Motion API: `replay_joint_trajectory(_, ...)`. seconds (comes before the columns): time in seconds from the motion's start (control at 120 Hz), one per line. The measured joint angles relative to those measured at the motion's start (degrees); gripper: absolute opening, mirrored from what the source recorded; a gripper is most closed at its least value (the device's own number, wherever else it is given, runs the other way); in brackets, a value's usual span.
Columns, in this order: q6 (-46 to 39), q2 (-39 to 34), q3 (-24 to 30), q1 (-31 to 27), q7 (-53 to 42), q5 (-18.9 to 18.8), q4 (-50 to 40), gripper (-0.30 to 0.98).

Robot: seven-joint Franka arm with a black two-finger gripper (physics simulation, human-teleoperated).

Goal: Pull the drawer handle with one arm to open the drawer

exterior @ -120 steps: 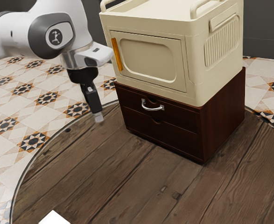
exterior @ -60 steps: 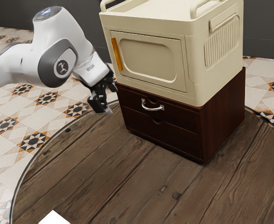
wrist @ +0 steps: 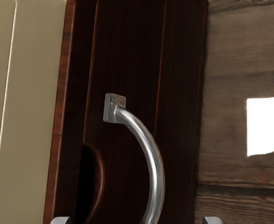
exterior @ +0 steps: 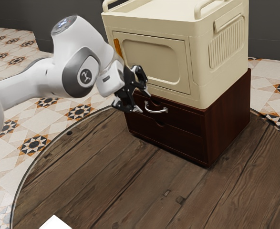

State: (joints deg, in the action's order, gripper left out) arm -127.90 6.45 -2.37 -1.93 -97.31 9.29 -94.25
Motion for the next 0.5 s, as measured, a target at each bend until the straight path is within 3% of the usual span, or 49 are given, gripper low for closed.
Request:
replay_joint_trajectory(0.183, -1.17, 1.59, 0.00, 0.96, -4.96, 2.19, -0.53, 0.29)
replay_joint_trajectory(0.5, -2.52, 1.98, 0.00, 1.01, -10.46, 3.18, -2.74, 0.09)
